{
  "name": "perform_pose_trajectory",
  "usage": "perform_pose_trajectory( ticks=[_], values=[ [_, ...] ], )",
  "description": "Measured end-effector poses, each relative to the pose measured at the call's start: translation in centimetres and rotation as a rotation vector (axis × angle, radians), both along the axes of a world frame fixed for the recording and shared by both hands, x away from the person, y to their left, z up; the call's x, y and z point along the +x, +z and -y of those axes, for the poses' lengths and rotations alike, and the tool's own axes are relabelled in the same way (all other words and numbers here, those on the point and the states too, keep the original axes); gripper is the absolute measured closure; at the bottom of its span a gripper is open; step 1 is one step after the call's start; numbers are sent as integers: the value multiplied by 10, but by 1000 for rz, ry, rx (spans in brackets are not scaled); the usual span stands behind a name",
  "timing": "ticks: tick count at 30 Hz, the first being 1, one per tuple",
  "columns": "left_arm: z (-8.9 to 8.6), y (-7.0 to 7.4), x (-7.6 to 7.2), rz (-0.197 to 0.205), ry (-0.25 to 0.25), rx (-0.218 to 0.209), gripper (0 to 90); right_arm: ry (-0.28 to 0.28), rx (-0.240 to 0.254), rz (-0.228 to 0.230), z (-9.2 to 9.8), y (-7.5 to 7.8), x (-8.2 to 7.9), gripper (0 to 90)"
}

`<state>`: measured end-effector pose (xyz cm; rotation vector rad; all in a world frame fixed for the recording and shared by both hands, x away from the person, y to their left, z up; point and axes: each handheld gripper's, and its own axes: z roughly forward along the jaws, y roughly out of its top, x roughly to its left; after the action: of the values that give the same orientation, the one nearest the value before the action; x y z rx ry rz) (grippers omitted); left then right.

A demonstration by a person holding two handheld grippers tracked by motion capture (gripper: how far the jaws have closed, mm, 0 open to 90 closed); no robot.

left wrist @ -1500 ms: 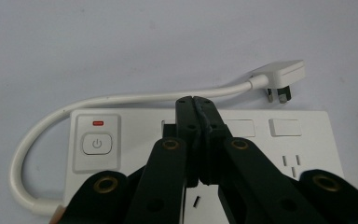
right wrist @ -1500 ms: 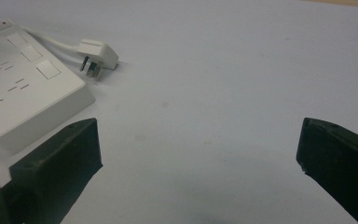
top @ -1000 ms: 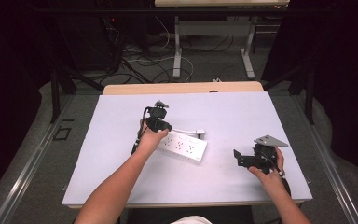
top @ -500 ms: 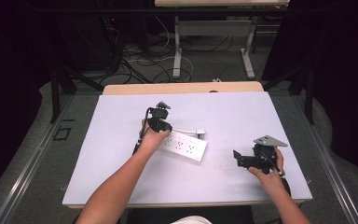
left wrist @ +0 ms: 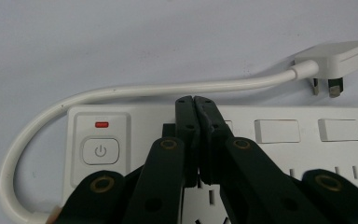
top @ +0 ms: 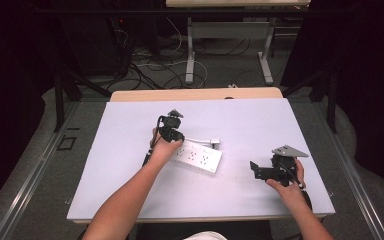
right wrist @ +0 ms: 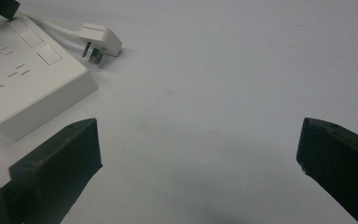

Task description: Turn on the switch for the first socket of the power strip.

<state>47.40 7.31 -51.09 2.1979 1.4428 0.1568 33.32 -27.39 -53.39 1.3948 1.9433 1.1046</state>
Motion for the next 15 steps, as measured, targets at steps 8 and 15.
perform_pose_trajectory(
  ticks=[8, 15],
  values=[
    [-2, -1, 1, -3, -4, 2, 882, 1, -1, 0, 0, 0, 0, 0],
    [-1, 0, 0, 2, -9, 11, 885, 1, 0, -1, 0, 0, 0, 0]
  ],
)
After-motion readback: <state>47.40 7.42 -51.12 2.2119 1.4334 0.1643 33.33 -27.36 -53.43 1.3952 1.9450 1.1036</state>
